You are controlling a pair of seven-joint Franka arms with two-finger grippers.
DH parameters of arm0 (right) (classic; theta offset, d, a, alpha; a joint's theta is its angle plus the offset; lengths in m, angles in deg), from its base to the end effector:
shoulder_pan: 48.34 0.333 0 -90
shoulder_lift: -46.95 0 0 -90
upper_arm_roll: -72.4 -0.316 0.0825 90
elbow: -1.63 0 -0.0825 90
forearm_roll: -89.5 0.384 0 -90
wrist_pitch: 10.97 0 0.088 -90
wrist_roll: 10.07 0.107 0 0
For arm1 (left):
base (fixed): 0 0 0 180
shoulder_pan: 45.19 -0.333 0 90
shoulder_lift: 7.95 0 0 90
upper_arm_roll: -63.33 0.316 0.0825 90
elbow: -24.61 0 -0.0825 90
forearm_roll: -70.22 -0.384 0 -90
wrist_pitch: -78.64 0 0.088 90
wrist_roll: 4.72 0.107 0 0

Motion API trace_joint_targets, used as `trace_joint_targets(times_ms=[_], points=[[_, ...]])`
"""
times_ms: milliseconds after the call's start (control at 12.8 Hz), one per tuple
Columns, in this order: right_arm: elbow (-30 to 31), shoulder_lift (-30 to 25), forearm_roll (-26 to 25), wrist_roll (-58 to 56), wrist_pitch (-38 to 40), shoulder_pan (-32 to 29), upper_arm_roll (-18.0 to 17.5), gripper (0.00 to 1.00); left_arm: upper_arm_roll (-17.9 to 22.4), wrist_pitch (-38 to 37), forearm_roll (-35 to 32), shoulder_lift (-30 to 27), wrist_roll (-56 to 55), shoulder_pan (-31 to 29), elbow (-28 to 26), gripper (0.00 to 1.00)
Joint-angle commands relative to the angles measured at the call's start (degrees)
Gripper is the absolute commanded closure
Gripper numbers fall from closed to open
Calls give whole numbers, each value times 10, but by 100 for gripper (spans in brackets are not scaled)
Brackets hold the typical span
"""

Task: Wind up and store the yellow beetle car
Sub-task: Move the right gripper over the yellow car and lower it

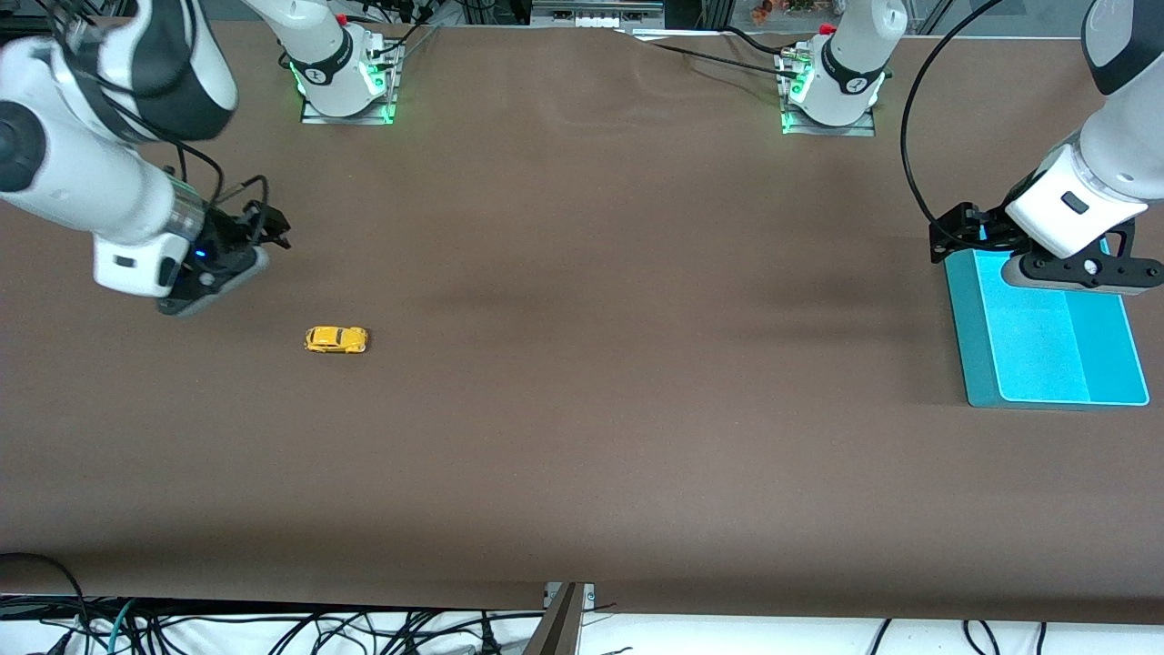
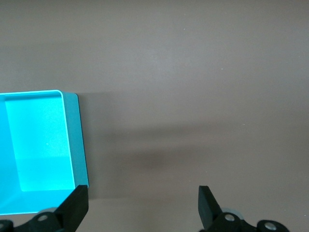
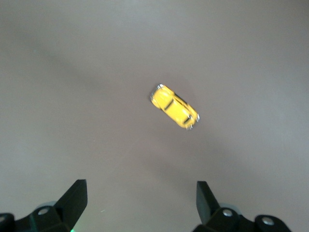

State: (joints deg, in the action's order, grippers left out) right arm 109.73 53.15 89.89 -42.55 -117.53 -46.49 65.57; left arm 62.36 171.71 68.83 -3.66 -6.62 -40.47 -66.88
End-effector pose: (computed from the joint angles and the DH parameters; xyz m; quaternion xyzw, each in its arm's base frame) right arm 0.5664 0.0852 0.4380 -0.9344 -0.3497 0.0637 0.0233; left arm 0.5765 -0.0546 0.5743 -0.9991 0.0340 0.0228 0.0130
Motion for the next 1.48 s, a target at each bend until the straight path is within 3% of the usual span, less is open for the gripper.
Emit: trace_joint_targets(times_ms=[0, 233, 545, 1012, 1401], points=[[75, 13, 0, -130, -113, -1, -7, 0, -1, -10, -9, 8, -7, 0, 18, 0], [128, 47, 0, -208, -218, -2, -8, 0, -1, -10, -9, 8, -7, 0, 18, 0], [135, 115, 0, -323, -307, -10, -8, 1, -1, -10, -9, 8, -7, 0, 18, 0], [135, 177, 1, -416, -376, -34, -8, 3, -1, -10, -9, 8, -7, 0, 18, 0], [132, 191, 0, -437, -392, -40, -8, 38, -1, -10, -9, 8, -7, -1, 18, 0]])
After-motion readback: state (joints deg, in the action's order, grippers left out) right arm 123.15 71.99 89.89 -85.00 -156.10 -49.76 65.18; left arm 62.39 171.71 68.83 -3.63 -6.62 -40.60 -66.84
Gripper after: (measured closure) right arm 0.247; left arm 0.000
